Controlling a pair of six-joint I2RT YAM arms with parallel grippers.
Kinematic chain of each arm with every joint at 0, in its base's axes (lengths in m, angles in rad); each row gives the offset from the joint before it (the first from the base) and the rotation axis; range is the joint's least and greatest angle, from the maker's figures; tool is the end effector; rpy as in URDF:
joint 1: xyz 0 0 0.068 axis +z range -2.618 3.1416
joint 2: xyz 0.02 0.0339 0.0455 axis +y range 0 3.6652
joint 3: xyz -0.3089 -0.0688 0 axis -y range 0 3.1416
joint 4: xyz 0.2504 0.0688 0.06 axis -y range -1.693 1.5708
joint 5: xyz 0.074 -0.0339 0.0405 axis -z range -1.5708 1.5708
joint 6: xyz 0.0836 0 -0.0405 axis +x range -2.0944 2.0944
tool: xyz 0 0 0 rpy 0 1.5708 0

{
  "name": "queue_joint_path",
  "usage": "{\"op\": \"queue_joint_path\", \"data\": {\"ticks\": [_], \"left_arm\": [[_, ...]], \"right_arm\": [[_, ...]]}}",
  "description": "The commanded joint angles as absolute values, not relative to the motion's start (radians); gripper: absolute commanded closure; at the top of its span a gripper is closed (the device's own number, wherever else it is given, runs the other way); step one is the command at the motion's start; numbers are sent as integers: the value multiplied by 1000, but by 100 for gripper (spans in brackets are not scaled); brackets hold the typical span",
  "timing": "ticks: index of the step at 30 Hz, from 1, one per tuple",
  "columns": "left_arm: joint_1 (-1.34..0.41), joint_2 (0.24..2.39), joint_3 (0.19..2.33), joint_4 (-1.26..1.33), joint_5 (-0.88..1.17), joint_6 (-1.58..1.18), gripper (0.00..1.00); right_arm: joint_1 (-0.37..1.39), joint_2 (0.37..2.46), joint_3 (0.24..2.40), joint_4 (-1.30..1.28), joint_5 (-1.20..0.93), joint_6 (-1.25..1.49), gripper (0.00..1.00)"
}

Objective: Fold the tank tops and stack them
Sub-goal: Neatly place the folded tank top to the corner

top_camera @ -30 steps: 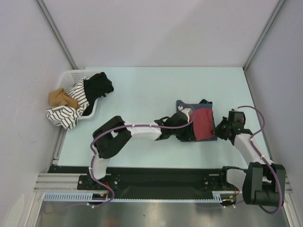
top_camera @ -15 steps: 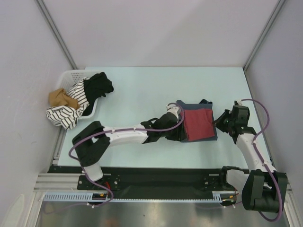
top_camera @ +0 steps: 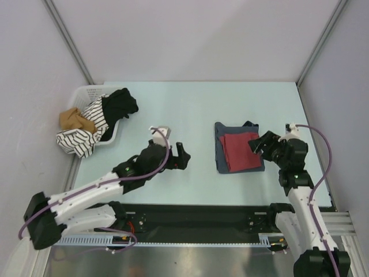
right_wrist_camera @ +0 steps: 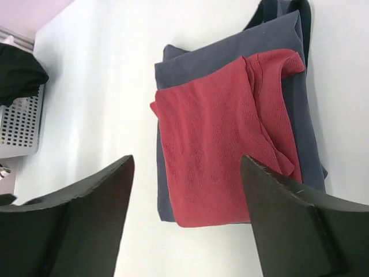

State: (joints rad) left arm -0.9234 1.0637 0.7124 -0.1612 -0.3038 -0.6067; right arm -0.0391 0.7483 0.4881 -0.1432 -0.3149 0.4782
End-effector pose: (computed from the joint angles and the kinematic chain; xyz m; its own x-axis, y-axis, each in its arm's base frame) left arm 0.1766 -0.1921 0.2783 -0.5873 -0.1254 -0.7996 0.3275 0.8666 -0.3764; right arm 0.1931 0.0184 0.2570 -0.4621 0.4560 -0.7606 -0.0392 0.8463 0.5312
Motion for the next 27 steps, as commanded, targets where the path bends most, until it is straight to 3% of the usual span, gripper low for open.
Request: {"op": "queue_joint_path", "data": {"ticks": [1,5,7,27], "left_arm": [[-927,895,586,-120,-394,-548,0],[-927,723,432,-89,-420,-517,0],[-927,648,397,-87,-436,-492,0],[-927,387,282,-147,-440,-374,0]], "right_arm": [[-8,640,427,-71,-279,483,18],[38,479,355,-83,-192,474,14],[52,417,305,-48,-224,471,1],[103,365,232,-66,-178,495,0]]}}
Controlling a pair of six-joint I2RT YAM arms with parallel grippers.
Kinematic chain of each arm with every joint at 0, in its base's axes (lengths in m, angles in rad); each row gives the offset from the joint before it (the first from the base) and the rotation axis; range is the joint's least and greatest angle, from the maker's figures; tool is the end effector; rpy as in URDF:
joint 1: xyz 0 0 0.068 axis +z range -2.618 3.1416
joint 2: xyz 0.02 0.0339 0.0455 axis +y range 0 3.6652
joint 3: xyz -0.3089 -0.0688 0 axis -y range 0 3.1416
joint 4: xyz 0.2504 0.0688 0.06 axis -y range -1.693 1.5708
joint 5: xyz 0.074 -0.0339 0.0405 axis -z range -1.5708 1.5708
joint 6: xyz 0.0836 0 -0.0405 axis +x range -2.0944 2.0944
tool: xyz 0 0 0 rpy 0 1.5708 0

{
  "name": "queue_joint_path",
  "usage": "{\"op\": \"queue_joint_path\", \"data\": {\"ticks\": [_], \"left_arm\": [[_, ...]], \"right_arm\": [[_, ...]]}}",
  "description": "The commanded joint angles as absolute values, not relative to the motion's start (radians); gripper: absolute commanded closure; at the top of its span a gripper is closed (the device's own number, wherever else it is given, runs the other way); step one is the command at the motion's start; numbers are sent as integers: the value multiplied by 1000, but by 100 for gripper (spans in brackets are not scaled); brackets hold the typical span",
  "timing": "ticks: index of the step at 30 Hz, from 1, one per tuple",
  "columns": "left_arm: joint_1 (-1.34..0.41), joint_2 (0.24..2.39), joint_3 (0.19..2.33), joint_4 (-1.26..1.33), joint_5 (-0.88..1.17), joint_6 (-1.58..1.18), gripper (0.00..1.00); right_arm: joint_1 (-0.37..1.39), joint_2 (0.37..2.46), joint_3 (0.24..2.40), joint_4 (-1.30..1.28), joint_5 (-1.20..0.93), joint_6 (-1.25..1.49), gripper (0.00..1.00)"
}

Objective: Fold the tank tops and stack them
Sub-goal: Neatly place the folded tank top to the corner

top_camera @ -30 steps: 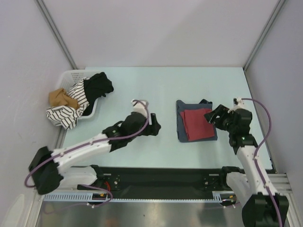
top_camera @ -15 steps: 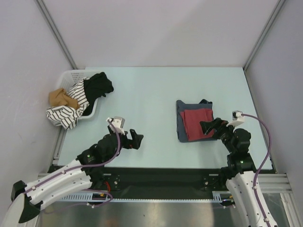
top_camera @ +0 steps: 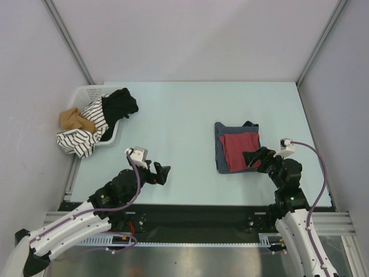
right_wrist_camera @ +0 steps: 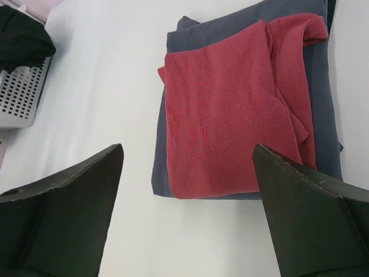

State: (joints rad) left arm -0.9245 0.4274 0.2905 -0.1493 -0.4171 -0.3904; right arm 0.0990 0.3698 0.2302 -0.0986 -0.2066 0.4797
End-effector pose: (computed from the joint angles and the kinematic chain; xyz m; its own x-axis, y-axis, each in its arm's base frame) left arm 0.1110 -0.0909 0.2243 -0.3459 -0.1192 -0.9307 0.3938 0.8818 -0.2593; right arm 0.1373 0.0309 0.2130 -0.3445 0.4197 -0.8397 -0.1534 0.8573 0.4914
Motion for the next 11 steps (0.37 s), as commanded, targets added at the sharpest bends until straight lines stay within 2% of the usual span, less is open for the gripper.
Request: {"op": "queue_joint_path", "data": {"ticks": [1,11], "left_arm": [[-927,377,278,-149,-443,-376,0],[-927,345,262,-149,-436,-387,0]], "right_arm": [[103,368,230,-66,-167,499,0],[100,407,236,-72,-130,512,1]]}}
